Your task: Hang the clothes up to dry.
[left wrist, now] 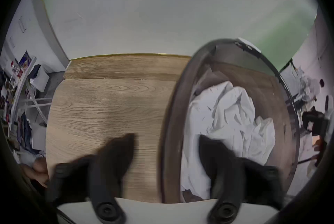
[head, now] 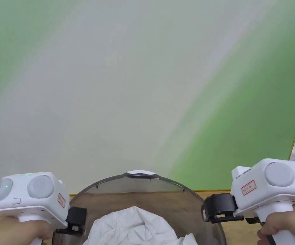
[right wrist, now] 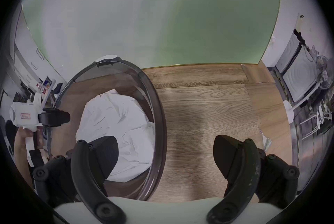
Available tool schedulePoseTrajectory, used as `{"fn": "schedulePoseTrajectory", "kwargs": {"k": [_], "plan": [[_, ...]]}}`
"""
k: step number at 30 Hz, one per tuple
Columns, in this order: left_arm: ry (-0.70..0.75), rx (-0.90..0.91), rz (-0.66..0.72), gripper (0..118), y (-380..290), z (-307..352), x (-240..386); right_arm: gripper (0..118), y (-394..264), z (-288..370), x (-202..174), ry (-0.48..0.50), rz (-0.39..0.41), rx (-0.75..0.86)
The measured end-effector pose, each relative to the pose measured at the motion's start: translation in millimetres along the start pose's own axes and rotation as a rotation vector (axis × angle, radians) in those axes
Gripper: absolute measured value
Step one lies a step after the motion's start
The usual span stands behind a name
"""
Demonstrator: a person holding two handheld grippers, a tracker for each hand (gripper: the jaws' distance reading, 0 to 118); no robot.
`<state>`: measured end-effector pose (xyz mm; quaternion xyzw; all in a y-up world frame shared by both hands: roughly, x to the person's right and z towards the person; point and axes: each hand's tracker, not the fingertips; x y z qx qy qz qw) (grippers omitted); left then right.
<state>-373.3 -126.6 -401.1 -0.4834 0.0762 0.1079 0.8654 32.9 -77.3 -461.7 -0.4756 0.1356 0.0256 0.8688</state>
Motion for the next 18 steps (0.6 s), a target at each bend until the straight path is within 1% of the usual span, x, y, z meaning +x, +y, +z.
{"fn": "schedulePoseTrajectory", "kwargs": {"k": [1, 2, 3, 5, 6, 7, 9, 10, 11, 12, 13, 14, 15, 16, 17, 18], "plan": [[0.022, 0.066, -0.017, 118, -3, 6, 0, 109, -4, 5, -2, -0.032, 0.025, 0.036], [0.038, 0.191, -0.055, 118, -11, 17, 0, 109, -11, 11, -5, -0.044, 0.049, 0.094], [0.076, 0.317, -0.097, 115, -18, 29, 2, 109, -19, 17, -7, -0.049, 0.07, 0.163], [0.156, 0.5, -0.15, 115, -37, 45, 3, 110, -37, 26, -14, -0.088, 0.099, 0.297], [0.181, 0.592, -0.144, 115, -48, 53, 4, 110, -47, 31, -19, -0.101, 0.116, 0.383], [0.194, 0.673, -0.115, 115, -60, 61, 4, 110, -59, 36, -25, -0.139, 0.131, 0.473], [0.146, 0.805, -0.102, 114, -81, 74, 1, 109, -82, 43, -35, -0.202, 0.156, 0.62], [0.127, 0.834, -0.11, 109, -89, 79, 0, 105, -92, 45, -40, -0.238, 0.157, 0.67], [0.133, 0.8, -0.129, 96, -96, 82, 1, 87, -106, 49, -45, -0.246, 0.147, 0.738], [0.119, 0.8, -0.139, 85, -104, 86, 1, 73, -120, 54, -51, -0.251, 0.121, 0.801], [0.088, 0.81, -0.149, 80, -114, 89, 0, 66, -135, 59, -56, -0.241, 0.098, 0.852], [0.075, 0.83, -0.142, 80, -121, 91, 0, 66, -147, 62, -60, -0.23, 0.091, 0.892], [0.067, 0.87, -0.123, 59, -129, 92, 1, 37, -159, 65, -65, -0.231, 0.098, 0.917], [0.078, 0.859, -0.138, 32, -135, 92, 3, 12, -166, 66, -69, -0.258, 0.097, 0.912], [0.09, 0.852, -0.171, 1, -140, 92, 6, 7, -172, 70, -74, -0.298, 0.078, 0.911], [0.066, 0.852, -0.184, 2, -142, 92, 6, 5, -174, 74, -77, -0.259, 0.085, 0.885]]}}
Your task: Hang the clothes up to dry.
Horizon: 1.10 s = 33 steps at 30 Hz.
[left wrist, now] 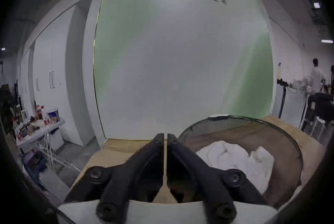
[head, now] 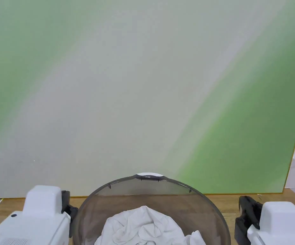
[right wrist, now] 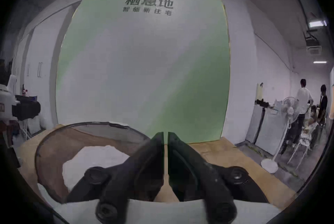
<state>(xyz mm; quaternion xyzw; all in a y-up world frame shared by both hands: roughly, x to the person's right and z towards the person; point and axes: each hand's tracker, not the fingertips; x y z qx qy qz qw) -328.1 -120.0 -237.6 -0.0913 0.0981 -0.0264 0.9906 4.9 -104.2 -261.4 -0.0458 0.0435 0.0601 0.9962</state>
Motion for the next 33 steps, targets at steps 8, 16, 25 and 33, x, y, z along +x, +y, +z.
{"fn": "schedulePoseTrajectory", "kwargs": {"k": [8, 16, 25, 33], "plan": [[0.005, -0.082, 0.055, 0, 1, -13, -39, 4, 32, 2, -115, 0.417, -0.027, 0.04], [0.15, -0.135, 0.162, 0, -15, -6, -120, 4, 7, -39, -307, 0.72, 0.032, -0.125], [0.228, -0.205, 0.119, 0, -44, -7, -140, 4, -61, -91, -370, 0.631, 0.216, -0.195], [0.11, -0.248, 0.103, 0, -43, -62, -96, 4, -67, -127, -304, 0.514, 0.264, -0.161]]}}
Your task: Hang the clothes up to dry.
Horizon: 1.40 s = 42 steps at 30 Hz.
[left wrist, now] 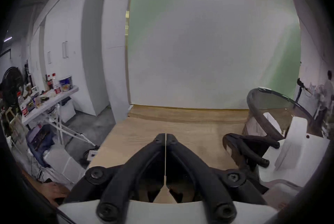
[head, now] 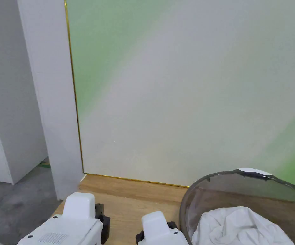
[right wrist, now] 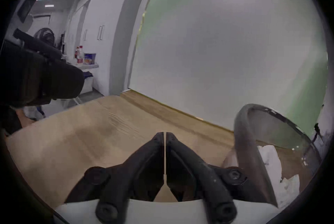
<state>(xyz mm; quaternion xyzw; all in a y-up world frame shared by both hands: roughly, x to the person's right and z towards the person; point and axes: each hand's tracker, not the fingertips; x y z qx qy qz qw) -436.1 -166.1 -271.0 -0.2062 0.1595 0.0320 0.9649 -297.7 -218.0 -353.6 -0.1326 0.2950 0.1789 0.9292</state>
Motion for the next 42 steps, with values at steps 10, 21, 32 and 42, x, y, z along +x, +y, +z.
{"fn": "schedulePoseTrajectory", "kwargs": {"k": [10, 21, 32, 42], "plan": [[-0.251, -0.022, -0.039, 0, 4, -42, 124, 4, -50, 0, 170, -0.188, 0.059, -0.092], [-0.296, -0.071, -0.114, 0, -7, -60, 166, 4, -102, 6, 330, -0.417, -0.033, -0.182], [-0.226, -0.031, -0.12, 0, -2, -37, 156, 4, -74, 57, 303, -0.35, -0.241, -0.036], [-0.052, 0.164, -0.08, 0, 4, 27, 128, 9, -21, 133, 170, -0.302, -0.23, 0.147]]}}
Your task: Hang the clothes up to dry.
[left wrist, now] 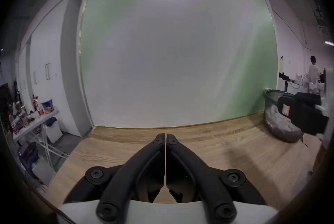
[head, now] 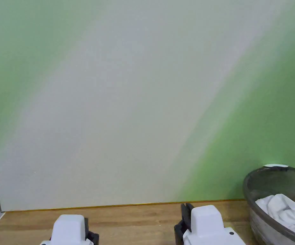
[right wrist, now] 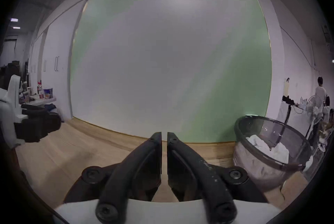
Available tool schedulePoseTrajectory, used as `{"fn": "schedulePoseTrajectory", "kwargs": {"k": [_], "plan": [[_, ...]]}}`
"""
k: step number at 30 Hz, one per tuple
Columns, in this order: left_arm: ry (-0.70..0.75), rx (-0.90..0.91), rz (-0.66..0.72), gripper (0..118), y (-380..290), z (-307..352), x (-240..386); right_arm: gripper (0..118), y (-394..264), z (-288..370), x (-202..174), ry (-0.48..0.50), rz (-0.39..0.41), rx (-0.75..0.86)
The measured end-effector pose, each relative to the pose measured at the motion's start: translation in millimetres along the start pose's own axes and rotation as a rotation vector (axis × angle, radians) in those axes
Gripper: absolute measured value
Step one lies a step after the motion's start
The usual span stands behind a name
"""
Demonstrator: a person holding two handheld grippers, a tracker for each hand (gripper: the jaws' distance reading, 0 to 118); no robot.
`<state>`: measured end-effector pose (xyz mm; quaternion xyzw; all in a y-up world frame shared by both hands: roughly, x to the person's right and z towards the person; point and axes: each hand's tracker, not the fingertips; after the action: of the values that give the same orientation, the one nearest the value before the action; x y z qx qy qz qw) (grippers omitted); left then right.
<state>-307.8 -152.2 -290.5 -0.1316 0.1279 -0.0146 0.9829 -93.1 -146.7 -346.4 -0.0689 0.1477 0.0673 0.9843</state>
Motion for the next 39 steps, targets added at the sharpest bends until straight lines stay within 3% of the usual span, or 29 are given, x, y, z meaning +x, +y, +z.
{"fn": "schedulePoseTrajectory", "kwargs": {"k": [3, 6, 13, 14, 16, 18, 20, 21, 22, 25, 26, 28, 30, 33, 36, 37, 38, 39], "plan": [[0.001, 0.001, 0.021, 0, -4, 11, -8, 9, -7, 20, -21, -0.011, -0.031, 0.047], [-0.017, 0.015, 0.026, 0, -7, 23, -13, 9, -10, 28, -31, -0.002, -0.006, 0.025], [-0.062, 0.021, 0.009, 0, 0, 26, -12, 9, -3, 29, -10, 0.002, -0.001, -0.003], [-0.095, 0.022, -0.012, 0, 2, 25, -9, 9, 0, 26, -3, 0.005, 0.008, -0.012], [-0.148, 0.004, -0.087, 0, 6, 21, 2, 13, 10, 17, 16, 0.035, 0.113, -0.07], [-0.188, 0.009, -0.154, 0, 12, 15, 14, 26, 25, 6, 53, 0.066, 0.174, -0.156], [-0.27, 0.0, -0.143, 0, 23, 8, 25, 38, 47, -9, 98, 0.065, 0.144, -0.28], [-0.298, 0.001, -0.129, 0, 30, 4, 32, 44, 59, -15, 127, 0.048, 0.084, -0.312], [-0.328, 0.001, -0.12, 0, 36, -1, 40, 53, 74, -21, 153, 0.021, 0.046, -0.339], [-0.459, -0.017, -0.082, 0, 50, -14, 61, 84, 107, -43, 221, -0.037, 0.028, -0.424], [-0.498, -0.028, -0.079, 0, 53, -19, 69, 102, 115, -56, 245, -0.064, 0.036, -0.493], [-0.539, -0.03, -0.103, 0, 53, -26, 83, 118, 121, -88, 294, -0.119, 0.01, -0.678], [-0.569, -0.049, -0.101, 0, 51, -32, 93, 118, 111, -118, 335, -0.147, -0.032, -0.834], [-0.605, -0.084, -0.081, 0, 41, -39, 100, 118, 75, -159, 375, -0.206, 0.001, -1.015], [-0.608, -0.135, -0.101, 0, 29, -48, 104, 117, 28, -192, 393, -0.249, 0.028, -1.236], [-0.608, -0.147, -0.106, 0, 26, -50, 105, 117, 15, -201, 394, -0.23, 0.102, -1.288], [-0.607, -0.165, -0.113, 0, 22, -53, 105, 117, 2, -210, 395, -0.243, 0.126, -1.325], [-0.605, -0.178, -0.121, 0, 19, -57, 106, 117, -11, -218, 398, -0.252, 0.081, -1.35]]}}
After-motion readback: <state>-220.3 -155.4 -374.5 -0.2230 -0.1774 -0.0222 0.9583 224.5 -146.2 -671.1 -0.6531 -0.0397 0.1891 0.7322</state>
